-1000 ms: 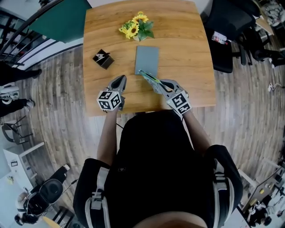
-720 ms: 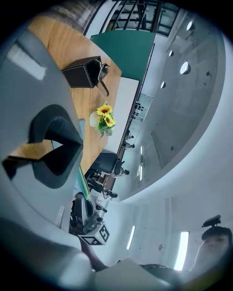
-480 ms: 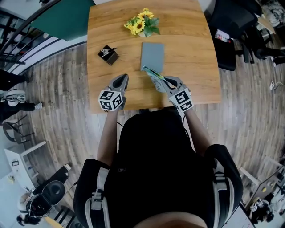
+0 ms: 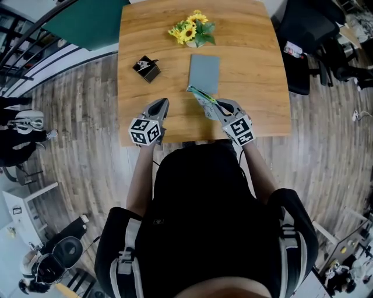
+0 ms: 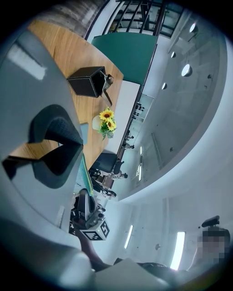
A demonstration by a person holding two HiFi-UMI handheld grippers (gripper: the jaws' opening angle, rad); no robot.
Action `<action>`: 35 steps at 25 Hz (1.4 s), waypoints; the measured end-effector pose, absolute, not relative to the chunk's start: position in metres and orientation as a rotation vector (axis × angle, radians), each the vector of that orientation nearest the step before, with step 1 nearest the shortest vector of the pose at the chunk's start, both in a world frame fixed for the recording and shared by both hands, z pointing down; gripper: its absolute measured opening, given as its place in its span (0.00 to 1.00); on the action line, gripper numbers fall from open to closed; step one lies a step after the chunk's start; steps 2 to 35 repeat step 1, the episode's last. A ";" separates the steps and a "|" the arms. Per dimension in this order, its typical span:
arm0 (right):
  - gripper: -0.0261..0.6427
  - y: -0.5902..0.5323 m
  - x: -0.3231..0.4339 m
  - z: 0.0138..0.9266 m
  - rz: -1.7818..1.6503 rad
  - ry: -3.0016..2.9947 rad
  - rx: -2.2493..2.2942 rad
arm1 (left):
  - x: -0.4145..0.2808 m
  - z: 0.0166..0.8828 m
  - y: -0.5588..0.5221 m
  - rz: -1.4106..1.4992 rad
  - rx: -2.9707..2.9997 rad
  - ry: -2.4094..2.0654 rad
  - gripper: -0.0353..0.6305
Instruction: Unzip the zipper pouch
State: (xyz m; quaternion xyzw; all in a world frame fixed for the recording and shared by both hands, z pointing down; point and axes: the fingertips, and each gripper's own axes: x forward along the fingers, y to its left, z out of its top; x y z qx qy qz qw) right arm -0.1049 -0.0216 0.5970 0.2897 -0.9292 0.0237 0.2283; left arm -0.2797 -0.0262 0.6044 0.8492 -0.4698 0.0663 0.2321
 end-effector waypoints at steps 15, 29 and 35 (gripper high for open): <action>0.06 -0.021 -0.107 0.596 0.065 -2.560 0.796 | -0.283 0.606 -0.025 0.183 2.330 -1.293 0.05; 0.06 -0.021 -0.107 0.596 0.065 -2.560 0.796 | -0.283 0.606 -0.025 0.183 2.330 -1.293 0.05; 0.06 -0.021 -0.107 0.596 0.065 -2.560 0.796 | -0.283 0.606 -0.025 0.183 2.330 -1.293 0.05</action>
